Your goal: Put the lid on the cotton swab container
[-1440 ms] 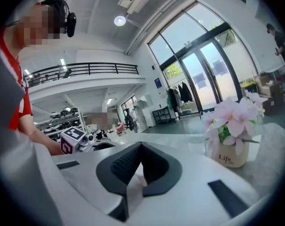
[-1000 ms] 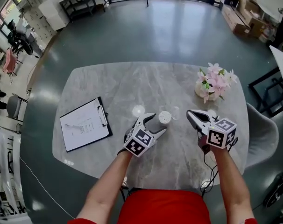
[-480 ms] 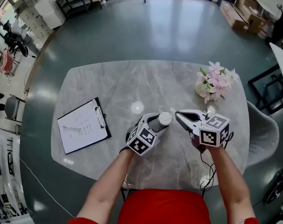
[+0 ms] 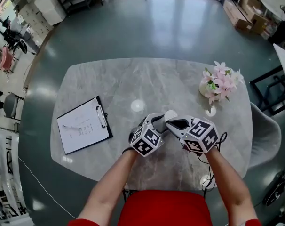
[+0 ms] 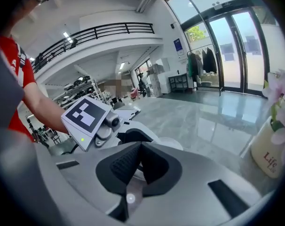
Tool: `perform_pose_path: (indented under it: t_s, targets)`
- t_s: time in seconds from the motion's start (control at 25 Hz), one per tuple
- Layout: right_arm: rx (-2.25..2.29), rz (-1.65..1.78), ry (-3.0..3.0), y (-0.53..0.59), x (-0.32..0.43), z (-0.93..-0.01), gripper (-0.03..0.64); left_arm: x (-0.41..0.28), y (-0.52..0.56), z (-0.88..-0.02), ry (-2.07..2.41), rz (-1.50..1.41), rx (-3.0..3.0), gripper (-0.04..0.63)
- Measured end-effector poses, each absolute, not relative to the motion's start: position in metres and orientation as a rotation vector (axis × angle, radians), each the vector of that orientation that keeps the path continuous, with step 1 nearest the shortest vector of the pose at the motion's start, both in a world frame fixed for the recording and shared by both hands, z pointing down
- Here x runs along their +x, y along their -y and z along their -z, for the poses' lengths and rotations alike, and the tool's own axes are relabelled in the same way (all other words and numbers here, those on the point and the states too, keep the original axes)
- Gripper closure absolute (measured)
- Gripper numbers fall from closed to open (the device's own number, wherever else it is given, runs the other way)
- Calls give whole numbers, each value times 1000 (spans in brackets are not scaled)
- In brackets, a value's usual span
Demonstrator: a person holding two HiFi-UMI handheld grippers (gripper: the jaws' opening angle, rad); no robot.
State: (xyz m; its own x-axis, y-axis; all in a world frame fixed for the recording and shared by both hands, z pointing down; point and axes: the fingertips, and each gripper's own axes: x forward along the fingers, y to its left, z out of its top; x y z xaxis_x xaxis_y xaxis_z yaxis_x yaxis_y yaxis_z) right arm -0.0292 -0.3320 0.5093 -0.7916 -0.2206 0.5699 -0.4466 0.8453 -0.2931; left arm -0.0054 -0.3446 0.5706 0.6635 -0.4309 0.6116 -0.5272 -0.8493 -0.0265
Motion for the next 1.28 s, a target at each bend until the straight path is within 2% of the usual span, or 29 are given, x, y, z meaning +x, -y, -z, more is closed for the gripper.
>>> perform_pose_path:
  t_s: [0.2,0.36,0.56,0.64,0.96,1.28]
  targets:
    - [471,-547,2489,328,-36,-506,589,-4,347,-573,785,-937,2731,321]
    - [586,-394,2549,347,-29,-483,586,-3,349,-571,778,-925,2736,321]
    - [672,-565,2529,371,-14,-494,584,-1,350,-570,775,-912,2737,321]
    - [667,-511,2491,370,-12,-503,584,-1,351,-570,774,-906,2739,321]
    - [574,-318,2379,369,-19,-519,471,-1,352,-570,763,-898,2750,320]
    - [506,-158,2284,366,-24,-521,468,1,355,-571,745,-907,2755,319]
